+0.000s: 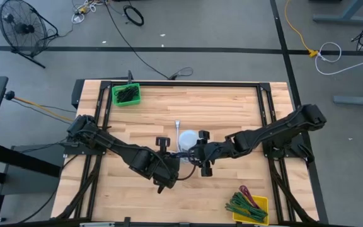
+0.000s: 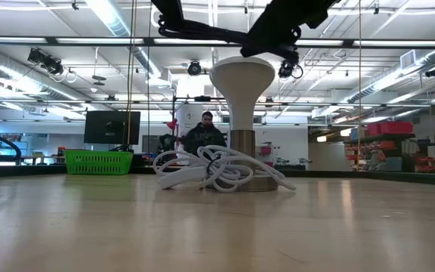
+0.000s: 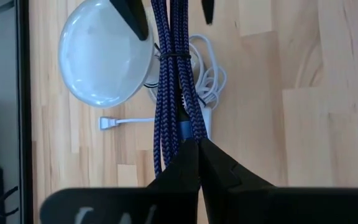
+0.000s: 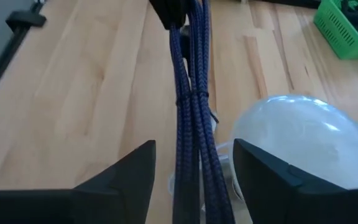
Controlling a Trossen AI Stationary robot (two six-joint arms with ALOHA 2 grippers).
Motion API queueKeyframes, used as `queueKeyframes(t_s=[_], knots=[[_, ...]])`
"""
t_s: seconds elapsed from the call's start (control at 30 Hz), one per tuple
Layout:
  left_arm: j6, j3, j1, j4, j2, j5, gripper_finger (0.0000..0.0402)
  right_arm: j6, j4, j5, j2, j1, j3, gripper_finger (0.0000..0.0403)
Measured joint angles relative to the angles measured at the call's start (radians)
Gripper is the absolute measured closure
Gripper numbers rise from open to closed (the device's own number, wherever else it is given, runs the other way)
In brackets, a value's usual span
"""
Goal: Pick & Place USB Port
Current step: Put the violet black charger cable into the yellow basket
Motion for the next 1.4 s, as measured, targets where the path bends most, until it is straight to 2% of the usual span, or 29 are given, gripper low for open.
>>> queueKeyframes(t_s=[0.13, 0.23, 0.3, 0.4, 0.43, 0.93, 1.07, 1.23, 1.4], knots=[[0.001, 0.0, 0.0, 0.005, 0.0, 0.0, 0.0401, -0.004, 0.009, 0.01, 0.026, 0.0, 0.0, 0.0202], [0.0, 0.0, 0.0, 0.006, 0.0, 0.0, 0.04, 0.0, 0.005, 0.012, 0.032, -0.002, 0.0, 0.023], [0.0, 0.0, 0.0, 0.007, 0.0, 0.003, 0.04, -0.003, -0.001, 0.011, 0.033, -0.002, 0.0, 0.027], [0.0, 0.0, 0.0, 0.008, 0.0, 0.003, 0.04, -0.019, 0.002, 0.011, 0.032, -0.002, 0.0, 0.0364], [-0.001, 0.0, 0.0, 0.008, 0.0, 0.003, 0.04, -0.027, 0.002, 0.013, 0.031, -0.002, 0.0, 0.038], [-0.001, 0.0, 0.0, 0.017, 0.0, 0.002, 0.0365, 0.037, -0.016, 0.002, 0.028, 0.037, 0.0, 0.0387], [0.0, 0.004, -0.006, 0.013, -0.004, -0.002, 0.0363, 0.091, -0.083, 0.022, 0.018, 0.064, 0.0, 0.0387], [0.007, 0.082, -0.031, -0.025, -0.015, -0.065, 0.0363, 0.192, -0.177, 0.041, 0.007, 0.11, 0.0, 0.0387], [0.016, 0.151, -0.056, -0.04, -0.018, -0.114, 0.0363, 0.301, -0.197, 0.04, -0.024, 0.187, 0.008, 0.0387]])
